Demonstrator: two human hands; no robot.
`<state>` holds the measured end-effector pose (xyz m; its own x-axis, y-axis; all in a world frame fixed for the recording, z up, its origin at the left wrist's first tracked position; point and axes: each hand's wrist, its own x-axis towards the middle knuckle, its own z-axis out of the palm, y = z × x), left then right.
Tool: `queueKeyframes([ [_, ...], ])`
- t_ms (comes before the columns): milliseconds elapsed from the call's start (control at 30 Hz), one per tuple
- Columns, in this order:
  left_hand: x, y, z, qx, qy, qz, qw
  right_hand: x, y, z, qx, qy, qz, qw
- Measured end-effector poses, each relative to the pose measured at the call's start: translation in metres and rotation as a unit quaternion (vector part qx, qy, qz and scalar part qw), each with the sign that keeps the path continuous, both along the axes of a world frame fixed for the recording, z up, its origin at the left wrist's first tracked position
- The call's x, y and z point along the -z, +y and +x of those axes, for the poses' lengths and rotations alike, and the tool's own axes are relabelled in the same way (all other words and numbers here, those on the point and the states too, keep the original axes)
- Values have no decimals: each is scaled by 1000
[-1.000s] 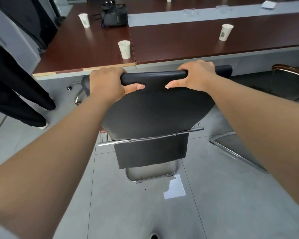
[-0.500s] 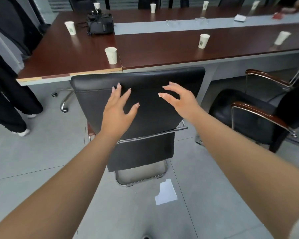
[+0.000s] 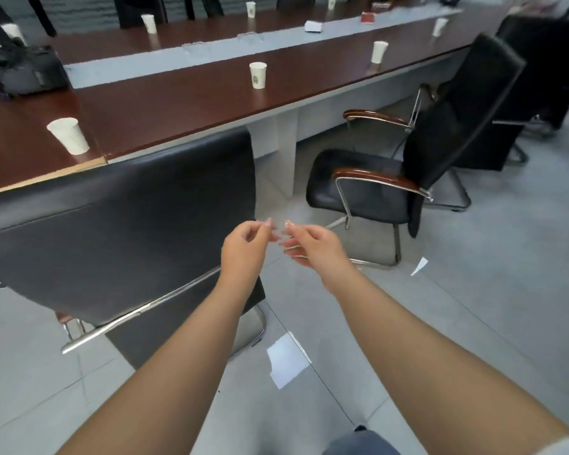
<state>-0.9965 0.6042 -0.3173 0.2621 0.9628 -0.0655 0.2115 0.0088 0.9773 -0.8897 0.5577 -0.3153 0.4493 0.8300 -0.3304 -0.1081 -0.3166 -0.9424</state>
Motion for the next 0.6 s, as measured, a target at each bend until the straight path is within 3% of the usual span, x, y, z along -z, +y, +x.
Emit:
queueKeyframes([
  [167, 2, -3, 75, 74, -17, -67, 995, 5, -18, 74, 94, 11, -10, 995],
  [300, 11, -1, 142, 142, 14, -67, 988, 10, -22, 139, 140, 41, -4, 989],
  [600, 16, 24, 287, 102, -4, -148, 984, 21, -6, 278, 166, 101, -1, 981],
])
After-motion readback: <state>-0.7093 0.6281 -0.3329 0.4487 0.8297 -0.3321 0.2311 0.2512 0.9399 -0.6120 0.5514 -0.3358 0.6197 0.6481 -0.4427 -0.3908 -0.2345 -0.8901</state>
